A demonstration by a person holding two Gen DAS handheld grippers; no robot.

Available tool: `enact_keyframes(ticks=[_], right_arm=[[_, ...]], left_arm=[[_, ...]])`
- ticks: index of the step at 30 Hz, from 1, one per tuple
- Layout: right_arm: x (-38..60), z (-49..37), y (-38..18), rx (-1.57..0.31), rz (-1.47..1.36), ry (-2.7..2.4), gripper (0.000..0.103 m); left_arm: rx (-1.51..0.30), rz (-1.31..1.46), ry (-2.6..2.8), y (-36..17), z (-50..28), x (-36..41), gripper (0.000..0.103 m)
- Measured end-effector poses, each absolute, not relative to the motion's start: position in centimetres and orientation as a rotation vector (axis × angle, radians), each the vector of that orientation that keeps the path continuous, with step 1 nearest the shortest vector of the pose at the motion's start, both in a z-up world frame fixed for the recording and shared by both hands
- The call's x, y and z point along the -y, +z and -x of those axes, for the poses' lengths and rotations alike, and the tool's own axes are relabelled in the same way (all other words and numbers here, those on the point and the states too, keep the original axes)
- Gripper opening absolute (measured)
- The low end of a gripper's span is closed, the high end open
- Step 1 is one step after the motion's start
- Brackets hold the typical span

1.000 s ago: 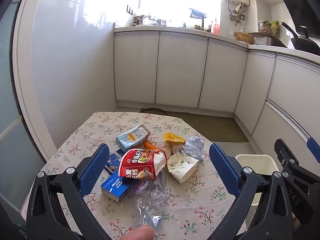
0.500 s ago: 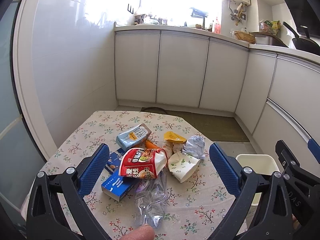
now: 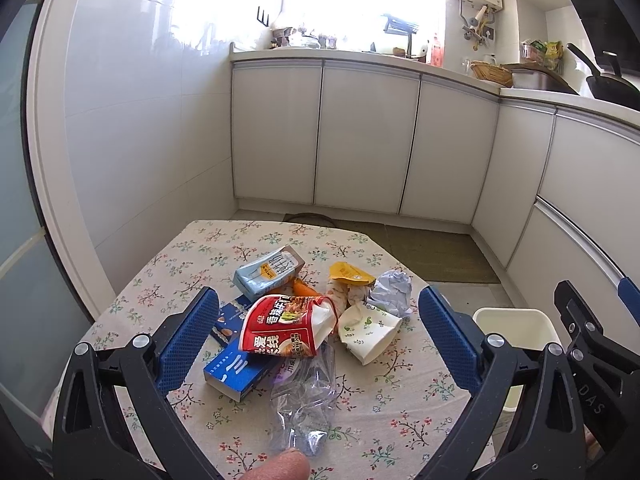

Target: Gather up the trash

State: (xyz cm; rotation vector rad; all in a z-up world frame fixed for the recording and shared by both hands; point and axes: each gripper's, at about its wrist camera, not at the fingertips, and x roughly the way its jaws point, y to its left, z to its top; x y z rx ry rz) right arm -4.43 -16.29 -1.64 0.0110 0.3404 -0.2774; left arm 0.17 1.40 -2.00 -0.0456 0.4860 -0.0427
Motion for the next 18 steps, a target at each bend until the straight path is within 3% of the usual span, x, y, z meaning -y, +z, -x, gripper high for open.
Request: enact_keyframes(ticks=[18], right_arm=[[16.43, 4.27, -2.03, -0.355, -0.003, -0.277, 0.097]], left_arm=[[-0.507, 0.045, -0.036, -2.08, -0.46, -1.49, 0.096]])
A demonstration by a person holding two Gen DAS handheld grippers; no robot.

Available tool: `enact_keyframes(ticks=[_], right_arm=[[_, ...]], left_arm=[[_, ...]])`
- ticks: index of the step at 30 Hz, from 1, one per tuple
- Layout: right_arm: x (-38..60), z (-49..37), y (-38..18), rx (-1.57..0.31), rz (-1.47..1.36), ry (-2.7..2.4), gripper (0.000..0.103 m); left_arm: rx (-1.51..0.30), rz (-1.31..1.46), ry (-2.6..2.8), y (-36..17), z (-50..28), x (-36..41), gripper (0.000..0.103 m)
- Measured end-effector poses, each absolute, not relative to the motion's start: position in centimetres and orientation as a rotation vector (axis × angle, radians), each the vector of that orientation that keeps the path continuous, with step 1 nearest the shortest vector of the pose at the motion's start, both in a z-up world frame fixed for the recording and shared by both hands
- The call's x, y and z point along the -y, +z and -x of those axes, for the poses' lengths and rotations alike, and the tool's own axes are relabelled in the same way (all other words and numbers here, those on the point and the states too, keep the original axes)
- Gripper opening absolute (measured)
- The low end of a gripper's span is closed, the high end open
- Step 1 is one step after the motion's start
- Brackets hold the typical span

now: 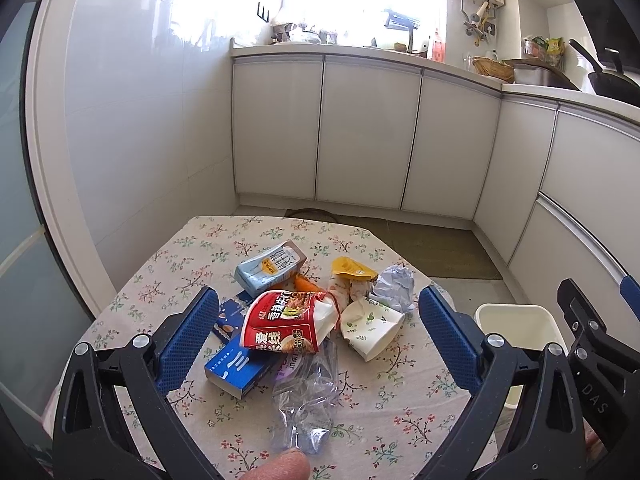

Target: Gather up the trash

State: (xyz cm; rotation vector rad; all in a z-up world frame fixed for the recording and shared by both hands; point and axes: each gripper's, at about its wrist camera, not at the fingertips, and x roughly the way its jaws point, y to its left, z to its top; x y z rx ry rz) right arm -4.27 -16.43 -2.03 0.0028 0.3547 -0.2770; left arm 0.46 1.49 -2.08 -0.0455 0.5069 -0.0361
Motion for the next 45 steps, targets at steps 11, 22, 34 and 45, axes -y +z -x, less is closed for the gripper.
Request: enact_keyframes(ticks=[11, 22, 34, 45], right_arm=[[17.1, 0.2, -2.0, -0.547, -0.030, -0.268, 0.097], [18.4, -6.5, -1.4, -0.753, -0.126, -0.153, 0.097], [20.0, -11.4, -5.9, -0.881, -0.171, -0.160, 0.097], [18.6, -14.1, -7.6, -0.934, -0.072, -0.089, 0.097]], left_arm=[[-0.595, 0.090, -0.006, -1.5, -3.7, -3.5, 0.096], [-0.756, 0.295, -0.133, 1.7, -14.7, -10.5, 0.096], [-1.123, -0.292, -0.027, -9.2, -25.2, -6.0, 0.096], [-1.265, -0.542, -0.037, -15.1, -30.4, -4.7, 0.075]])
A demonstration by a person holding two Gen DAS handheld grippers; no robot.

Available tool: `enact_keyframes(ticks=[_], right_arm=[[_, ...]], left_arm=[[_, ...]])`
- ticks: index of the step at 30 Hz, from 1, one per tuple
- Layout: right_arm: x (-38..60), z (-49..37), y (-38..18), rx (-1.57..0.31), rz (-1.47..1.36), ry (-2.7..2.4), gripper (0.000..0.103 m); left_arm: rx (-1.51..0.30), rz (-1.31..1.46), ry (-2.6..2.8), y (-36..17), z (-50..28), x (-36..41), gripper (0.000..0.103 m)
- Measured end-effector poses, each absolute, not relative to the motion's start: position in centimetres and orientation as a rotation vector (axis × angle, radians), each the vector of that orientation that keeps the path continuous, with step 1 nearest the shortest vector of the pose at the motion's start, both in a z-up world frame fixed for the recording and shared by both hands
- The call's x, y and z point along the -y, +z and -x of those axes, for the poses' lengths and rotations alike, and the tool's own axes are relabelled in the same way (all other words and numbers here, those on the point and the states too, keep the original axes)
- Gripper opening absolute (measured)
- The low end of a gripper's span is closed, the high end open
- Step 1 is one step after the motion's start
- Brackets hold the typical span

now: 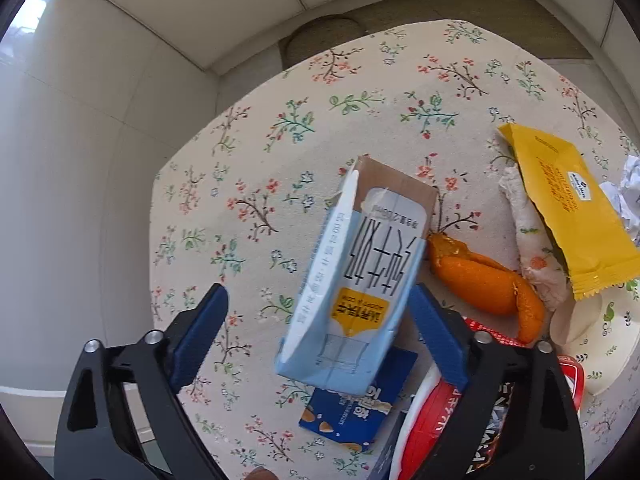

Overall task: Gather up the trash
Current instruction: 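Grasp the yellow snack packet with the left tool while the right tool approaches the crumpled paper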

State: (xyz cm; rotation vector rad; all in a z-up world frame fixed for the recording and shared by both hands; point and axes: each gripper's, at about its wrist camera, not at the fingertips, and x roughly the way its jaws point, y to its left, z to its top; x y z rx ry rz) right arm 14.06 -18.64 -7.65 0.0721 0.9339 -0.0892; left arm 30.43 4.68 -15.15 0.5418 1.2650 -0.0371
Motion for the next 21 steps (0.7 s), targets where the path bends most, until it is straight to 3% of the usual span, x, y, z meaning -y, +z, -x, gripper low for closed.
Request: enact_keyframes(ticks=[1, 5, 6, 7, 8, 9, 13, 17, 18, 21], right_arm=[[18.4, -14.3, -7.8, -0.936, -0.058, -0.073, 0.097], [16.1, -15.0, -8.8, -0.943, 0.057, 0.009, 0.097], [15.4, -15.0, -9.0, -0.940, 0.093, 0.029, 0.097], [14.6, -14.9, -9.2, -0.929, 0.137, 0.054, 0.097], [13.8, -14.9, -9.4, -0.915, 0.176, 0.077, 0.097], [13.2, -14.8, -9.4, -0.901, 0.210, 0.100, 0.097], [10.6, -15.1, -9.4, -0.858, 0.309, 0.191, 0.097], [10.4, -15.9, -8.9, -0.863, 0.278, 0.203, 0.097], [10.6, -16.0, -8.6, -0.862, 0.263, 0.201, 0.097], [11.4, -15.7, -7.9, -0.849, 0.244, 0.173, 0.097]], left_arm=[[-1.272, -0.516, -0.064, -15.2, -30.5, -4.8, 0.059], [-1.236, -0.478, -0.091, -14.5, -29.8, -5.4, 0.056], [-1.213, -0.444, -0.102, -13.9, -29.4, -5.9, 0.048], [-1.192, -0.406, -0.107, -13.1, -28.9, -6.4, 0.023], [-1.176, -0.330, -0.116, -12.1, -28.4, -7.2, 0.008], [-1.161, -0.258, -0.120, -11.2, -27.8, -7.8, 0.000], [-1.098, -0.035, -0.138, -7.5, -25.1, -9.7, 0.000], [-1.143, -0.104, -0.165, -7.4, -24.2, -8.8, 0.003], [-1.152, -0.136, -0.158, -7.6, -24.2, -8.3, 0.008], [-1.167, -0.205, -0.118, -8.1, -24.8, -7.5, 0.036]])
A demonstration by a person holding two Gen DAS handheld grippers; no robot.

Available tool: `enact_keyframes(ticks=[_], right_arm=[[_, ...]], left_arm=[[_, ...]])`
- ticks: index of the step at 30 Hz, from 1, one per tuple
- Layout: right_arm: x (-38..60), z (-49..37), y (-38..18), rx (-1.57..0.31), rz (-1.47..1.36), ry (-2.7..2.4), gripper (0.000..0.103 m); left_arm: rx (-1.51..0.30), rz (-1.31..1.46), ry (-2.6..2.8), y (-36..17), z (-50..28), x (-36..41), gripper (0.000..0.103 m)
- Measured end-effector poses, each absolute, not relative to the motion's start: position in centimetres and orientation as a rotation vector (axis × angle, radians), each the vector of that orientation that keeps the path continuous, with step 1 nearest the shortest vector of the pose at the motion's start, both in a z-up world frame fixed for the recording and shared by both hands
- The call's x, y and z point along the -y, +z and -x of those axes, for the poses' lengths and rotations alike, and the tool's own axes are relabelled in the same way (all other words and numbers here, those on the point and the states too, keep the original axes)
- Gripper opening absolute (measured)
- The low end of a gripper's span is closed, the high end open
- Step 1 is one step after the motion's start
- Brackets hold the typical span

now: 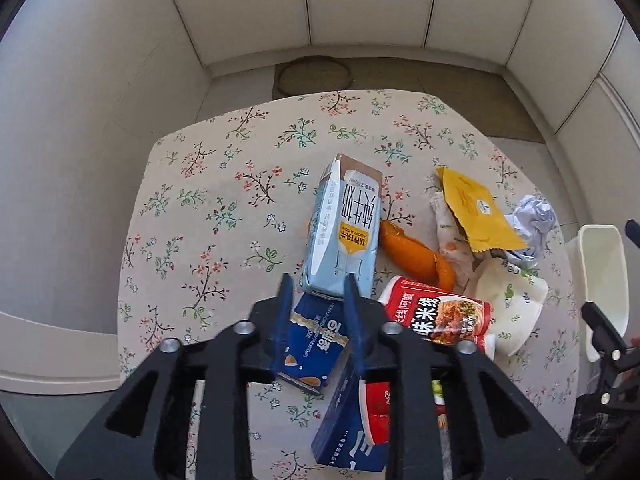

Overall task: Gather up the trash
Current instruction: 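Grasp the yellow snack packet with the left tool while the right tool approaches the crumpled paper, then grasp the crumpled paper ball with the right tool while the left tool holds the yellow packet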

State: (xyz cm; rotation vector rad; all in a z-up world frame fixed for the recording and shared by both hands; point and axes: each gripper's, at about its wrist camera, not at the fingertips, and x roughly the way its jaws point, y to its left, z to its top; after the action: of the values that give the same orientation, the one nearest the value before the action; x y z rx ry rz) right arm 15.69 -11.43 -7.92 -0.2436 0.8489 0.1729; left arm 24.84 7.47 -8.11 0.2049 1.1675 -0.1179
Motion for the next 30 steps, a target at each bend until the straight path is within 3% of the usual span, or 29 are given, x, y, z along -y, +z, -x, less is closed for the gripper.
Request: enact_keyframes(ticks=[2, 5, 12, 20, 21, 24, 26, 30], right_arm=[[12.3, -15.6, -7.6, -0.848, 0.224, 0.143, 0.097], [13.9, -16.0, -7.7, -0.865, 0.206, 0.087, 0.097], [17.7, -16.8, -8.1, -0.922, 0.122, 0.001, 0.097], [20.1, -17.5, -9.1, -0.987, 0.025, -0.042, 0.097], [20.6, -17.7, -9.3, -0.999, -0.011, -0.040, 0.097], [21.5, -18.3, -10.1, -1.030, -0.120, -0.023, 0.097], [21.9, -18.5, -10.8, -1.032, -0.194, -0.010, 0.097], [22.1, -19.6, -12.9, -1.067, -0.378, 0.042, 0.097]], left_arm=[[-1.158, -0.231, -0.148, -8.2, -25.3, -6.3, 0.041], [-1.190, -0.186, -0.255, -8.3, -25.6, -3.9, 0.056], [-1.322, 0.208, -0.259, -11.8, -28.6, -1.1, 0.057], [-1.333, 0.377, -0.192, -14.9, -31.4, 0.3, 0.056], [-1.333, 0.388, -0.203, -15.1, -31.4, 0.6, 0.052], [-1.331, 0.349, -0.225, -15.4, -31.3, 1.4, 0.010], [-1.268, 0.310, -0.220, -14.5, -30.5, 1.3, 0.002], [-1.157, 0.296, -0.275, -11.3, -27.4, 0.0, 0.000]])
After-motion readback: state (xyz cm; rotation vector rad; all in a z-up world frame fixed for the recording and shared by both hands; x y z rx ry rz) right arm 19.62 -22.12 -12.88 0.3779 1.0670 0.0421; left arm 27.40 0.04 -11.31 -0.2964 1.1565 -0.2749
